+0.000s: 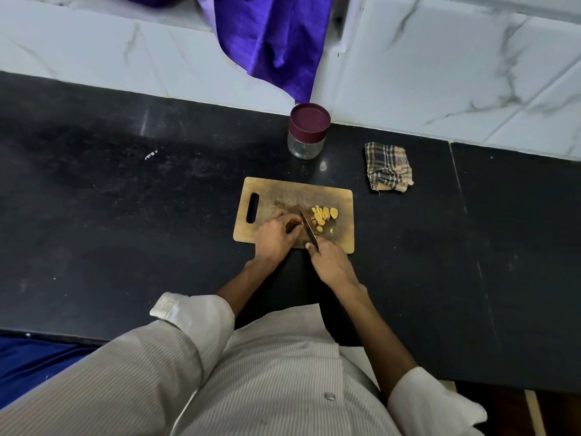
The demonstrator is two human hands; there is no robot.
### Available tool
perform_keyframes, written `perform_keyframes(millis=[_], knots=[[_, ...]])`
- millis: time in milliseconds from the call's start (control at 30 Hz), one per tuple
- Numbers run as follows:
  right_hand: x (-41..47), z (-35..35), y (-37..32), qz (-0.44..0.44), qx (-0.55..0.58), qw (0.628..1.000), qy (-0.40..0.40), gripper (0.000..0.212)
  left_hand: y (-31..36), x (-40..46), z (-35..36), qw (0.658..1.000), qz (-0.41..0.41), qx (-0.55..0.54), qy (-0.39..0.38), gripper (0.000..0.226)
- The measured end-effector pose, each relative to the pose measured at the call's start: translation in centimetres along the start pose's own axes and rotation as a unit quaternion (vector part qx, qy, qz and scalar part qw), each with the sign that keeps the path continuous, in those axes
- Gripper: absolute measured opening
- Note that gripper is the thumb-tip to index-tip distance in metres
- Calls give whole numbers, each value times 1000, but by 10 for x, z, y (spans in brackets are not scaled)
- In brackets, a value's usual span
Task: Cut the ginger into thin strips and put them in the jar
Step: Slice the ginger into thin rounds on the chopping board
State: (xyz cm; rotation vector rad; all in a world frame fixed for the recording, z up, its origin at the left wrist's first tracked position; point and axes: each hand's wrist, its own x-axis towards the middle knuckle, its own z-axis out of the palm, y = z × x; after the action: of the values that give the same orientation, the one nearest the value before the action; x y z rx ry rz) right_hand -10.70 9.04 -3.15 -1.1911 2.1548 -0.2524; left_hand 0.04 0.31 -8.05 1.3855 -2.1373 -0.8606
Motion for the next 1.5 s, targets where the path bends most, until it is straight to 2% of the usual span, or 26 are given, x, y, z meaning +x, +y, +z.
perform_keyframes(millis=[400,767,1133,1333,1500], knots=[[-2,-5,-6,0,-21,1000,2,31,2,1,0,1000,3,30,6,19],[-3,3,-10,20,-40,999,16,30,-2,-2,6,999,8,-6,42,13],[-1,3,-17,80,-15,996,-34,31,-3,-5,6,999,32,-5,32,18],[-5,-9,-6,108,37,989,-99,31,-1,-2,4,999,15,-11,33,16],[-12,-20,-5,183,204,950,-146,22,2,1,0,999,-16,-28,29,14]])
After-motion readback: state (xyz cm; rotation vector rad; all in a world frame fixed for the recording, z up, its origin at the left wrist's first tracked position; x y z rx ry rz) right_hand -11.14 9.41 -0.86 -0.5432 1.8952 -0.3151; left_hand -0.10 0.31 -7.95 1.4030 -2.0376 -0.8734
